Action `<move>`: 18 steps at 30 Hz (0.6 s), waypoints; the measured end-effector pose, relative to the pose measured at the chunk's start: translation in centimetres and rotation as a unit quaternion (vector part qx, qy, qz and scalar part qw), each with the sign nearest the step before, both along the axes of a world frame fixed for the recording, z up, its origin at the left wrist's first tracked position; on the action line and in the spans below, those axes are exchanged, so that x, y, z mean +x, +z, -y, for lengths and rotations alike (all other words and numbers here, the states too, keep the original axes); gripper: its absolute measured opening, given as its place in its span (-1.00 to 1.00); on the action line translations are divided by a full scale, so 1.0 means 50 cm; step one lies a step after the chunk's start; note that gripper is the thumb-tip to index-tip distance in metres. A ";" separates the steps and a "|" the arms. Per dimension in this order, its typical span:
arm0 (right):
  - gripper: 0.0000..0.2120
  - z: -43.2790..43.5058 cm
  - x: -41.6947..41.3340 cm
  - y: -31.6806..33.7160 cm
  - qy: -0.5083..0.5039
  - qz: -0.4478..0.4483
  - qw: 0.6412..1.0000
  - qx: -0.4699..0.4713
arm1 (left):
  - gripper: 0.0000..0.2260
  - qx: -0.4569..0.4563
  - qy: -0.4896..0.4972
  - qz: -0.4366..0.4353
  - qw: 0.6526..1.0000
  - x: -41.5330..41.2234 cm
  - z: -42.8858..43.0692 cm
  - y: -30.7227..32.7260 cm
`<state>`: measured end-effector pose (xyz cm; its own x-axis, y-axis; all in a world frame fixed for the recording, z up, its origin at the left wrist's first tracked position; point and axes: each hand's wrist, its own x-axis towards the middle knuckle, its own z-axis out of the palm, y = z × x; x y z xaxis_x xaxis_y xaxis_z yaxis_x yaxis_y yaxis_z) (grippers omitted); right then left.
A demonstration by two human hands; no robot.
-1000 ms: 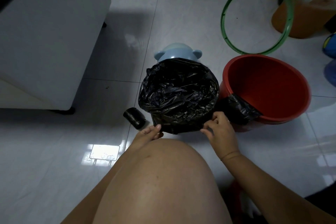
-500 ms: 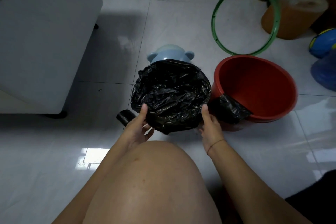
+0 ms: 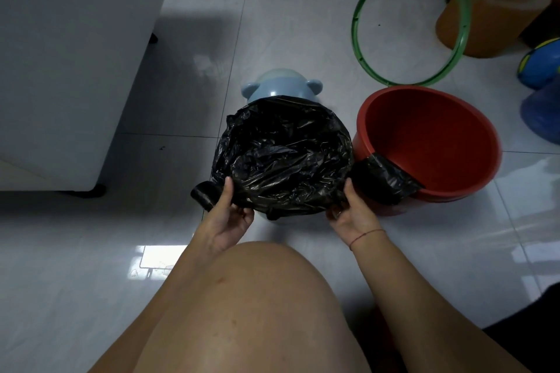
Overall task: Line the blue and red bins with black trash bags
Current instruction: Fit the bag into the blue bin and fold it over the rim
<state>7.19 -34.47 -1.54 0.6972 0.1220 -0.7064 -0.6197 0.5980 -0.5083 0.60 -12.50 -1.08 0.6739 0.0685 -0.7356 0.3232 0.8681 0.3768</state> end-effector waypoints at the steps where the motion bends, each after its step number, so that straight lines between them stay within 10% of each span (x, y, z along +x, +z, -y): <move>1: -0.57 0.002 0.004 -0.006 0.002 -0.001 1.000 -0.008 | -0.58 0.005 0.004 -0.003 1.000 -0.001 -0.002 -0.003; 11: -0.74 0.004 0.018 -0.001 0.029 0.007 0.994 -0.101 | -0.42 0.166 0.007 0.003 0.986 -0.012 -0.012 0.004; 18: -0.86 -0.040 -0.074 0.148 -0.046 0.316 0.809 -0.494 | -0.61 0.656 -0.013 0.102 0.748 0.021 -0.040 0.091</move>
